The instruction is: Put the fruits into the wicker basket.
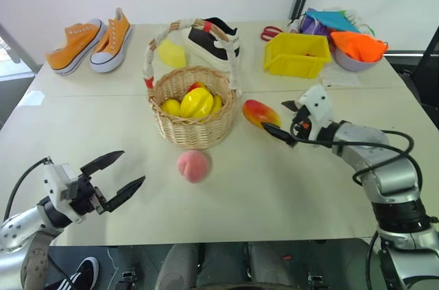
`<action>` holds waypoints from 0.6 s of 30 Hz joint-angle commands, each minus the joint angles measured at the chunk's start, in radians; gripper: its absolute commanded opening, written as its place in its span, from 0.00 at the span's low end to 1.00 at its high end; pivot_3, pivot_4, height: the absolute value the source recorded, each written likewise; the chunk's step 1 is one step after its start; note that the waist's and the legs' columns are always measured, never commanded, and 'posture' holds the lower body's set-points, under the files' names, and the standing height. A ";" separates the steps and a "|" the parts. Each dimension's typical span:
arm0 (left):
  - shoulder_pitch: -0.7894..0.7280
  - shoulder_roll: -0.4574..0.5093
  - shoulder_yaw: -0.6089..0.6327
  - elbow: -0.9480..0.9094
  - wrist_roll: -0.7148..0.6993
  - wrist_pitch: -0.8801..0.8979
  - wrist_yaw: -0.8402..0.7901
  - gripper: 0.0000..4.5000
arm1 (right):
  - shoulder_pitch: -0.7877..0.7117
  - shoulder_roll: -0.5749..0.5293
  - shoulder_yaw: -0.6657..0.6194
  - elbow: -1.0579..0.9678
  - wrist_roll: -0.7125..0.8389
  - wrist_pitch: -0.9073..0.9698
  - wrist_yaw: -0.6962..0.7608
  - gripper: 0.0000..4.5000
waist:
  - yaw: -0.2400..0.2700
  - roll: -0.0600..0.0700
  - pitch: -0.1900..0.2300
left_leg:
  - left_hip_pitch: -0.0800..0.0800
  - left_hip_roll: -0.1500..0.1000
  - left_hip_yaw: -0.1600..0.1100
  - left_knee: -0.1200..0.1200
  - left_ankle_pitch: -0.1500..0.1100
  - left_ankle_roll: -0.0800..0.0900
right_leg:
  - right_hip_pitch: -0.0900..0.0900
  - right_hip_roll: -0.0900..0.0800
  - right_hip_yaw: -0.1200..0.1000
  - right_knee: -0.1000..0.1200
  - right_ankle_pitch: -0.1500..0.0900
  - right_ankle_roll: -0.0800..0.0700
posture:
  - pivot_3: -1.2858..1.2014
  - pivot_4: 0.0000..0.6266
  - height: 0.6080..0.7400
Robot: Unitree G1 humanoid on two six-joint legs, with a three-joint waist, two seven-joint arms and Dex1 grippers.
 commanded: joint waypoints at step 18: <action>0.024 0.012 -0.016 -0.055 0.014 -0.020 -0.046 1.00 | -0.212 0.092 0.144 0.203 -0.112 0.154 -0.025 0.99 | -0.004 0.000 0.000 | 0.000 0.000 0.000 -0.002 0.000 0.000 | -0.001 0.000 0.000 0.000 0.000 0.000 | 0.52 0.24 1.00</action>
